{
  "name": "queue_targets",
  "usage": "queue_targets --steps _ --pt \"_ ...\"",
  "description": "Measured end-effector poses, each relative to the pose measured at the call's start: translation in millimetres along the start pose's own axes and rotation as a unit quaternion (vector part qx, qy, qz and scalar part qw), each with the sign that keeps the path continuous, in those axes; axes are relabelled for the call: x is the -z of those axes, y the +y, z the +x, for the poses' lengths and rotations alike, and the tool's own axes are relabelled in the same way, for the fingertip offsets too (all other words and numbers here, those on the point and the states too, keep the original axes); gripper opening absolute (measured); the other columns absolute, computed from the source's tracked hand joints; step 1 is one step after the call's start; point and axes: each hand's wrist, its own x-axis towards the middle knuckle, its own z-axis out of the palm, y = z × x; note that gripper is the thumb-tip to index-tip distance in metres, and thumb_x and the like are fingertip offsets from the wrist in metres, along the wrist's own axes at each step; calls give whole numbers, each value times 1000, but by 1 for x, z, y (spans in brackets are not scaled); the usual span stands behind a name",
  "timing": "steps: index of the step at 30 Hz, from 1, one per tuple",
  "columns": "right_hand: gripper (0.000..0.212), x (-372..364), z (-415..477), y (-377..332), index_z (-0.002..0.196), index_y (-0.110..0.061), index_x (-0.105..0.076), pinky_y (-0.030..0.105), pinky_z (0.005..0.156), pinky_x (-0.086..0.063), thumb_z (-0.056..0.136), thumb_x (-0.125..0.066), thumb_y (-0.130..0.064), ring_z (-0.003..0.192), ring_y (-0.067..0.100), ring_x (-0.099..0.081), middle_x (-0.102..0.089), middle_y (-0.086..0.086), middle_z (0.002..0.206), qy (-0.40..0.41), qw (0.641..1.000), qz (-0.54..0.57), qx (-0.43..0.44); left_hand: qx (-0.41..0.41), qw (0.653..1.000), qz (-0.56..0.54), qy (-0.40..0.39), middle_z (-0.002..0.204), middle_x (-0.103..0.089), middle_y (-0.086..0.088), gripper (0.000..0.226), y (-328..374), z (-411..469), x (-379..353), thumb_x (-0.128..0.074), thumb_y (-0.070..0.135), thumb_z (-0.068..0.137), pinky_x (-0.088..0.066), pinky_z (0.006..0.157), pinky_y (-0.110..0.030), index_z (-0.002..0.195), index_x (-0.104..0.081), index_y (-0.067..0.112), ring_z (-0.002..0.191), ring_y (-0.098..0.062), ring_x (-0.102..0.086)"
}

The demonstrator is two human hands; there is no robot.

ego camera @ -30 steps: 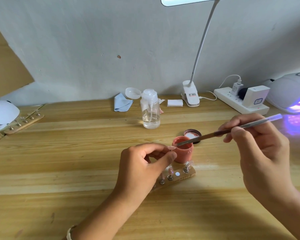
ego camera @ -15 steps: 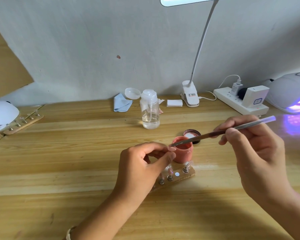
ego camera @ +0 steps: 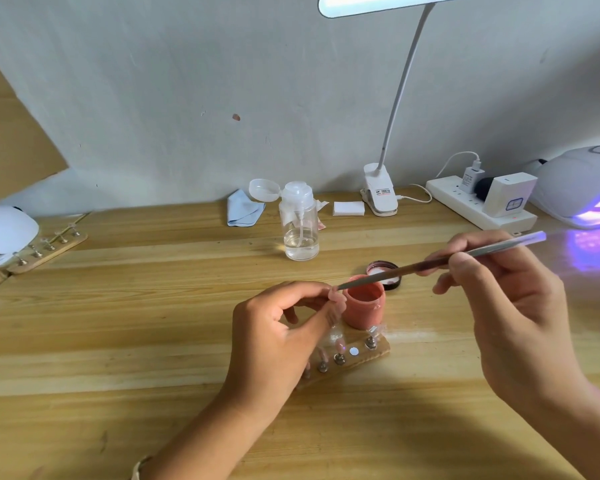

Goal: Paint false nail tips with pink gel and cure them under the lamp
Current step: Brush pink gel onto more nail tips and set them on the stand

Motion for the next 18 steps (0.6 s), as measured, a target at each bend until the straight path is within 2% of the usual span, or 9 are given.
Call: queue_targets --steps 4,6,8,11,14,18 --pt "12 3 2 -1 82 -33 -69 20 68 -50 84 -58 -28 72 10 -62 -70 -6 79 12 1000 5 -9 -12 1000 7 11 88 -76 13 10 1 1 -1 -81 25 78 -50 33 -31 88 -79 25 59 -2 -63" --pt "11 4 4 -1 79 -31 -68 24 68 -49 82 -58 -28 73 15 -60 -68 -6 76 30 999 11 -13 -4 1000 2 14 88 -76 13 10 1 1 -1 -81 25 78 -50 34 -32 88 -80 23 59 -2 -63" --pt "10 4 4 -1 79 -30 -68 26 68 -49 83 -59 -29 75 21 -60 -68 -6 78 40 999 14 -17 -8 1000 10 12 88 -76 14 11 1 1 -2 -81 23 78 -53 43 -24 88 -80 21 64 0 -64" --pt "8 0 1 0 87 -26 -67 21 68 -51 87 -59 -29 75 13 -64 -71 -7 81 15 1000 4 -14 -17 1000 26 6 86 -76 17 13 2 2 -2 -82 20 76 -51 53 -14 89 -79 22 71 4 -64" --pt "8 -1 0 0 86 -28 -66 17 68 -50 87 -58 -28 72 6 -64 -71 -9 79 0 1000 3 -14 -11 1000 24 9 86 -76 15 13 2 2 -2 -82 21 76 -52 53 -15 89 -79 20 72 2 -65" --pt "12 4 5 0 76 -30 -68 23 65 -48 80 -57 -28 71 13 -62 -68 -6 73 35 999 19 -25 5 1000 -1 12 88 -76 11 11 2 1 -2 -81 22 78 -51 38 -27 89 -80 18 61 -3 -64"
